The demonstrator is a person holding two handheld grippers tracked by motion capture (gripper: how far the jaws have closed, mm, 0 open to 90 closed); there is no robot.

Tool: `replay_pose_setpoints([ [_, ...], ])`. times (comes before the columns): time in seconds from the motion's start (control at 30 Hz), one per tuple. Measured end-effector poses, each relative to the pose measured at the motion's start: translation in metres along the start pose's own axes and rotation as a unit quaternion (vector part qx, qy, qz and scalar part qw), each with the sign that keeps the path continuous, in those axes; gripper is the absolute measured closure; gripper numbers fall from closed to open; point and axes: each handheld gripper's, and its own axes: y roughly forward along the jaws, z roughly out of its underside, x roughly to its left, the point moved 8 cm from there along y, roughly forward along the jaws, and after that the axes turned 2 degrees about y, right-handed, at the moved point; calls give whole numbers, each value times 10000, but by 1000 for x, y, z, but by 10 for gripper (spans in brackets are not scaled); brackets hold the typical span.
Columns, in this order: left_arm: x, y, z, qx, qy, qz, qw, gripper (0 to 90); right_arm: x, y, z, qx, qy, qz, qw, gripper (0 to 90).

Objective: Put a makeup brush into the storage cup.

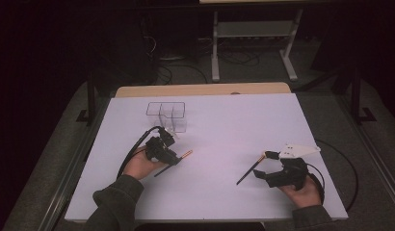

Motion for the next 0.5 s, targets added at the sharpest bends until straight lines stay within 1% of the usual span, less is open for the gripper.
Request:
replay_pose_setpoints([
  [0.37,-1,5,-1,79,48,-31,10000,711,0,1,0,6,-50,-20,10000,153],
  [0.47,0,6,-1,99,29,-35,9999,717,0,1,0,13,-49,-24,10000,153],
  [0.5,0,7,-1,102,5,-7,9999,722,0,1,0,12,-54,-24,10000,153],
])
